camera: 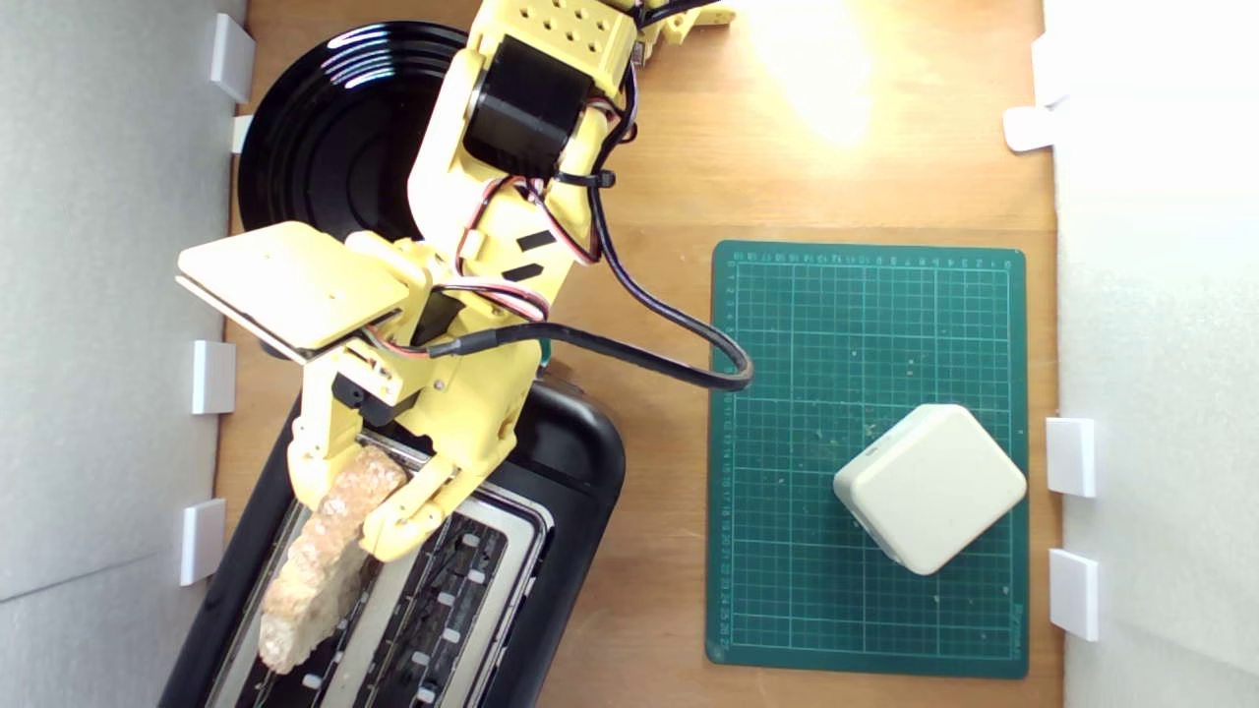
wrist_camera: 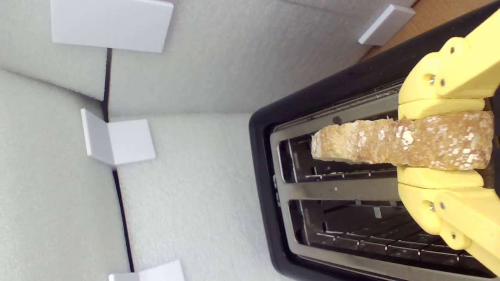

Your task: Pick bread and place in toaster

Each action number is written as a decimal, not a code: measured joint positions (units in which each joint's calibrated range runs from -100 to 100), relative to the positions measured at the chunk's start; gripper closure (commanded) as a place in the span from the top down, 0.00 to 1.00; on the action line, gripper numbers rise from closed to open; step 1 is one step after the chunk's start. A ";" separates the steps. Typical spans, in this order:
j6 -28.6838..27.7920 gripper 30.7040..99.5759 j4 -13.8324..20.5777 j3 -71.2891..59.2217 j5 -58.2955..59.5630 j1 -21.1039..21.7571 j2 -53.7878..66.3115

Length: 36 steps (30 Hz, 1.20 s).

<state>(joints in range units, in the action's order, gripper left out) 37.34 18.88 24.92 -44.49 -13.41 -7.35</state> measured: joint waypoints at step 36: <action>5.23 0.70 -4.18 0.00 0.68 0.64 2.18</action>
<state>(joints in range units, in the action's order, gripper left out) 42.56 14.70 24.92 -43.81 -12.77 -5.17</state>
